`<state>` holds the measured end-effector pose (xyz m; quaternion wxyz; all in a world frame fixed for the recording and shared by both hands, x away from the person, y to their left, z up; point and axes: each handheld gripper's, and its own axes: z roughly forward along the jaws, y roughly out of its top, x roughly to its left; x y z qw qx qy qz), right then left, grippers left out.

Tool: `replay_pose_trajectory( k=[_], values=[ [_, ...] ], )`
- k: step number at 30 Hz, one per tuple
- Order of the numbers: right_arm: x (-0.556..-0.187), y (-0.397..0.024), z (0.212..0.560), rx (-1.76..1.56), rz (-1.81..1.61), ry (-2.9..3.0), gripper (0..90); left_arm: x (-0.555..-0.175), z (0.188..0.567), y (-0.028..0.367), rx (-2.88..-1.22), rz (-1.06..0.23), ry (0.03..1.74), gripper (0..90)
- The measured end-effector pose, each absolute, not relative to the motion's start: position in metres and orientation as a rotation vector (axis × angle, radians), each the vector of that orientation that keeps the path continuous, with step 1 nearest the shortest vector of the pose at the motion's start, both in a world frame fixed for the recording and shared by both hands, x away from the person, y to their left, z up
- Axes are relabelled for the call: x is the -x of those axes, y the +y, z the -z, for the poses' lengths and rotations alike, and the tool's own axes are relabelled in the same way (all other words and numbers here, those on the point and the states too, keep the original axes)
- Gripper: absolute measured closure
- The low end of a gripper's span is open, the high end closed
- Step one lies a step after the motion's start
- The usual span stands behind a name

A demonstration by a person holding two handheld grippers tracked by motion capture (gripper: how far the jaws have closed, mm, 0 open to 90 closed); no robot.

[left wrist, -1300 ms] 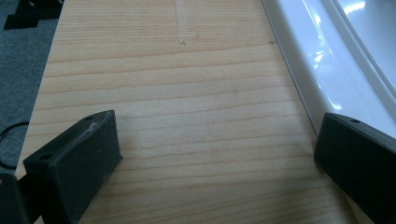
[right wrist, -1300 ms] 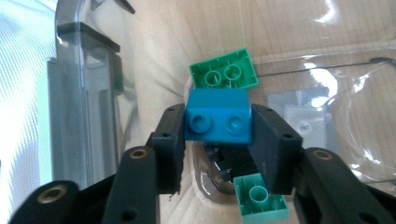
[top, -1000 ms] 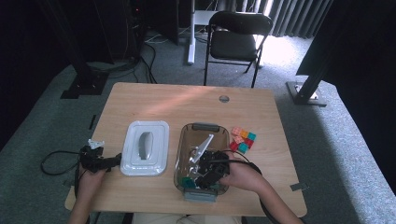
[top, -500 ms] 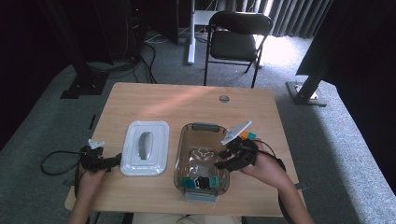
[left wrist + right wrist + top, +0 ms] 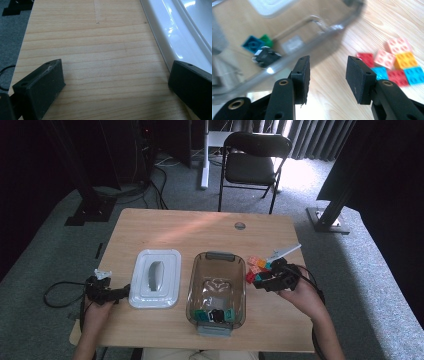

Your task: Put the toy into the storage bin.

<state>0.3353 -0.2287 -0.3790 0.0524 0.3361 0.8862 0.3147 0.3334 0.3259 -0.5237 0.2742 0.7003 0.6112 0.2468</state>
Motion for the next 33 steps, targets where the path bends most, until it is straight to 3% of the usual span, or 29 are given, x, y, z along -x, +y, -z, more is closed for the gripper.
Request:
replay_pose_trajectory(
  k=[14,24,33],
  values=[
    [-0.373,-0.272,0.429,-1.355,-0.878,2.556,53.5,-0.333,0.524,0.326,-1.883,-0.664,1.644,0.8],
    [-0.389,-0.268,0.461,-1.41,-0.833,2.599,52.8,-0.333,0.524,0.326,-1.883,-0.664,1.644,0.8],
    [-0.405,-0.262,0.48,-1.45,-0.764,2.61,46.0,-0.333,0.524,0.326,-1.883,-0.663,1.644,0.8]
  ],
)
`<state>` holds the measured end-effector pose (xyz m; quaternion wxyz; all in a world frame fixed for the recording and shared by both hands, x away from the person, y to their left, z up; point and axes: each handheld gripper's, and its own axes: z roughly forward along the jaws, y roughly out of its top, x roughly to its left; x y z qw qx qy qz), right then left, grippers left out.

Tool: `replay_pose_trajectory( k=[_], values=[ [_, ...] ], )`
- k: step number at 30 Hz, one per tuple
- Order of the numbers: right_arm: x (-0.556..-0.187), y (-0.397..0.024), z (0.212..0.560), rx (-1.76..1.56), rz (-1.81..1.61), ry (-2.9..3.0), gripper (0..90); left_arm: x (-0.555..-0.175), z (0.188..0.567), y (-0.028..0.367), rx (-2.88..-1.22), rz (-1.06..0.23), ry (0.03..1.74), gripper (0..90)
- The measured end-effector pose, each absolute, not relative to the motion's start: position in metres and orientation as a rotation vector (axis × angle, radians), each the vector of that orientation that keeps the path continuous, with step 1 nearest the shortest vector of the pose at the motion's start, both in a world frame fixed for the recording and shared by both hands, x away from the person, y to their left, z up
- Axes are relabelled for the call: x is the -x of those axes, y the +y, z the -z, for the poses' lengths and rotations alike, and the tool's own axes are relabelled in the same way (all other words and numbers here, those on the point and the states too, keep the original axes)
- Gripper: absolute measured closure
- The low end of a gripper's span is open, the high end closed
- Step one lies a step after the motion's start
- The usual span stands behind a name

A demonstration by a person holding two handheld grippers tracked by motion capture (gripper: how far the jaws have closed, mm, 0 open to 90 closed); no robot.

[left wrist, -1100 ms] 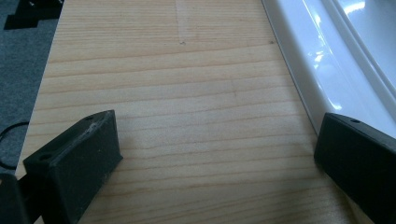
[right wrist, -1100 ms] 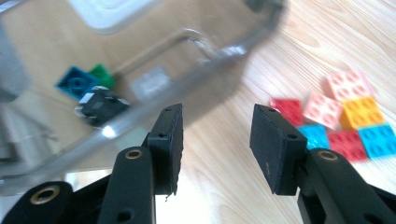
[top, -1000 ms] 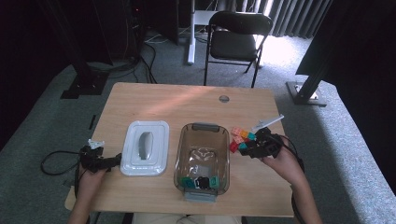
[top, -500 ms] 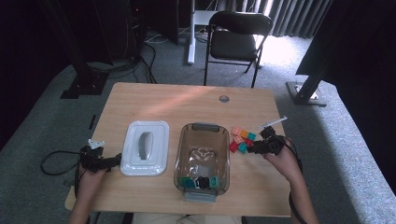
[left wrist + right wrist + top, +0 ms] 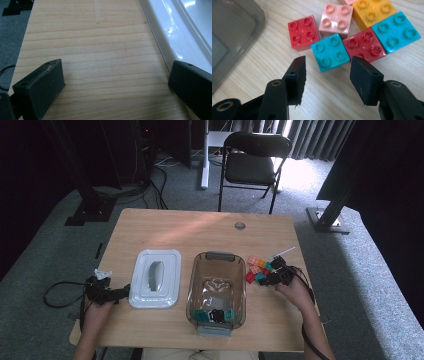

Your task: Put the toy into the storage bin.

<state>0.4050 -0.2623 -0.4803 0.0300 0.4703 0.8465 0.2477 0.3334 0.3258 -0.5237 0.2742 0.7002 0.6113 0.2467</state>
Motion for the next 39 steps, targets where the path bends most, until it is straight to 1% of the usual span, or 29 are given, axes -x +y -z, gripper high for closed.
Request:
replay_pose_trajectory(
  k=[8,11,15,17,21,22,23,31,39],
  values=[
    [-0.416,-0.254,0.485,-1.421,-0.751,2.63,43.0,-0.333,0.524,0.326,-1.883,-0.663,1.644,0.8],
    [-0.417,-0.25,0.488,-1.401,-0.713,2.641,43.2,-0.333,0.524,0.326,-1.883,-0.664,1.644,0.8],
    [-0.417,-0.248,0.49,-1.382,-0.666,2.639,47.6,-0.333,0.524,0.326,-1.883,-0.663,1.644,0.8],
    [-0.416,-0.246,0.491,-1.383,-0.639,2.636,48.3,-0.333,0.524,0.326,-1.883,-0.663,1.644,0.8],
    [-0.415,-0.245,0.491,-1.356,-0.617,2.628,53.3,-0.333,0.524,0.326,-1.883,-0.663,1.644,0.8],
    [-0.415,-0.245,0.491,-1.349,-0.608,2.627,56.4,-0.333,0.524,0.326,-1.883,-0.663,1.644,0.8],
    [-0.415,-0.245,0.491,-1.347,-0.606,2.626,57.4,-0.333,0.524,0.326,-1.883,-0.664,1.644,0.8],
    [-0.411,-0.247,0.486,-1.358,-0.628,2.646,58.8,-0.333,0.524,0.326,-1.883,-0.663,1.644,0.8],
    [-0.4,-0.251,0.469,-1.347,-0.691,2.647,58.8,-0.333,0.524,0.326,-1.883,-0.664,1.644,0.8]
  ],
)
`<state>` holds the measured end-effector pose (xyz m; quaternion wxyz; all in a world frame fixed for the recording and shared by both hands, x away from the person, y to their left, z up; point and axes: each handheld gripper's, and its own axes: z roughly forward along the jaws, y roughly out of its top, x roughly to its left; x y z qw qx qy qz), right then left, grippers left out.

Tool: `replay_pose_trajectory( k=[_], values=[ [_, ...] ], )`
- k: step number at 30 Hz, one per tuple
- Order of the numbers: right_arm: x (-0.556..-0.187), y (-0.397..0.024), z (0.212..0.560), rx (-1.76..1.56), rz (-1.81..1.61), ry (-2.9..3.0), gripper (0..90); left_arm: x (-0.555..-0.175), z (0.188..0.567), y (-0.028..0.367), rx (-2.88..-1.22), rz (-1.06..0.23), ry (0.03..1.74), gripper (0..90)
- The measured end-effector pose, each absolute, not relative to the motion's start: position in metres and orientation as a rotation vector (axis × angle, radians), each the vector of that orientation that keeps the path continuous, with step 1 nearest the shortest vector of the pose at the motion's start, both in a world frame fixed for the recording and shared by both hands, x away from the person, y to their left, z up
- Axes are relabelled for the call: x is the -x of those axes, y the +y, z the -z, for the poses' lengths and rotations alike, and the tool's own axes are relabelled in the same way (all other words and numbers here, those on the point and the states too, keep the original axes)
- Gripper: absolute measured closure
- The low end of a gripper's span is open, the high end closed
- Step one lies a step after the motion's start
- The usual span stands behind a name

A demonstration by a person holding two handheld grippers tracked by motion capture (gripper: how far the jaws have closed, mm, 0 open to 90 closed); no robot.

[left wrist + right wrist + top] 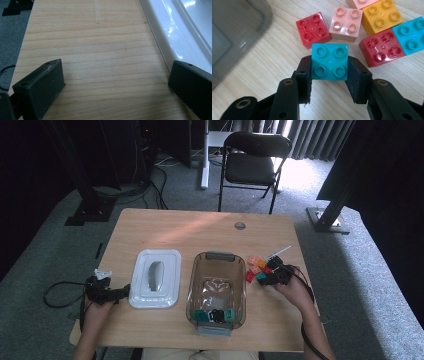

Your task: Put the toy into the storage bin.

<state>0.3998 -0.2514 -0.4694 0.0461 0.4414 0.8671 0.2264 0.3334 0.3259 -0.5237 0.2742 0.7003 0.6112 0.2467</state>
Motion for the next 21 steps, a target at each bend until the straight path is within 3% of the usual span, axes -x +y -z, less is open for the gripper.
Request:
replay_pose_trajectory(
  k=[21],
  values=[
    [-0.366,-0.244,0.411,-1.165,-0.844,2.684,58.8,-0.333,0.524,0.326,-1.883,-0.664,1.643,0.8]
  ],
)
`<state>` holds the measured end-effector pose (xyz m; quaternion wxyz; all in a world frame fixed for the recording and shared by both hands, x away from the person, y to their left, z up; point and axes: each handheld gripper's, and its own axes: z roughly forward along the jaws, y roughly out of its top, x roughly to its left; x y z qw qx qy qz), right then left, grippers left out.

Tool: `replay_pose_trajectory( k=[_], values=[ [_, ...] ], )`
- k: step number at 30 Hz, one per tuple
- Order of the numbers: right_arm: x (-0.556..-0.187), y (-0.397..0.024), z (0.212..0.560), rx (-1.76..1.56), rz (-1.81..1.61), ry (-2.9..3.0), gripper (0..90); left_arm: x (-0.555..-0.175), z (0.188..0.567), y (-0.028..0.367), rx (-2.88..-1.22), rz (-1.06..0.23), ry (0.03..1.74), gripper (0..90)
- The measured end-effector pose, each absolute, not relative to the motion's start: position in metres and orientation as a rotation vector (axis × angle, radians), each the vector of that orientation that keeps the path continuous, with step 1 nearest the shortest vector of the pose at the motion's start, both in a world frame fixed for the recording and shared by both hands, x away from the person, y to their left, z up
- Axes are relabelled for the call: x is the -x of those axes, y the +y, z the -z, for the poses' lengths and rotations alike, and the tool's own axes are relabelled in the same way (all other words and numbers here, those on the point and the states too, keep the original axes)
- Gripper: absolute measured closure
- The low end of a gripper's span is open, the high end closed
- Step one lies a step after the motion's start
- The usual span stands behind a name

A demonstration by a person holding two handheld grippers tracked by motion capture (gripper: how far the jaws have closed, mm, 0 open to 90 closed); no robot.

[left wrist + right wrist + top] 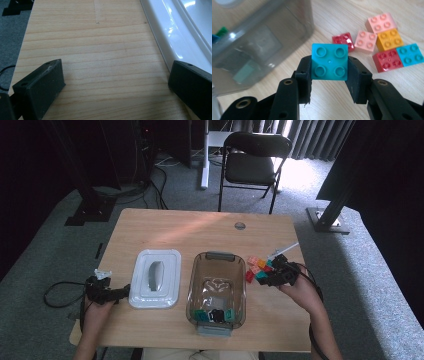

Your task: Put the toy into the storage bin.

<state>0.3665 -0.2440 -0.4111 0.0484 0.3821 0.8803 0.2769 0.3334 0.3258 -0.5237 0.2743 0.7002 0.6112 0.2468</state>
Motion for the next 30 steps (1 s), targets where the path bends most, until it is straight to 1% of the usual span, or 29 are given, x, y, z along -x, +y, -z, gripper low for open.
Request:
replay_pose_trajectory(
  k=[12,21,30],
  values=[
    [-0.348,-0.23,0.376,-1.007,-0.951,2.717,58.7,-0.333,0.524,0.326,-1.883,-0.663,1.644,0.8],
    [-0.33,-0.209,0.347,-0.829,-0.997,2.747,58.8,-0.333,0.524,0.326,-1.885,-0.662,1.644,0.8],
    [-0.317,-0.183,0.335,-0.652,-1.006,2.808,58.8,-0.333,0.524,0.326,-1.883,-0.663,1.643,0.8]
  ],
)
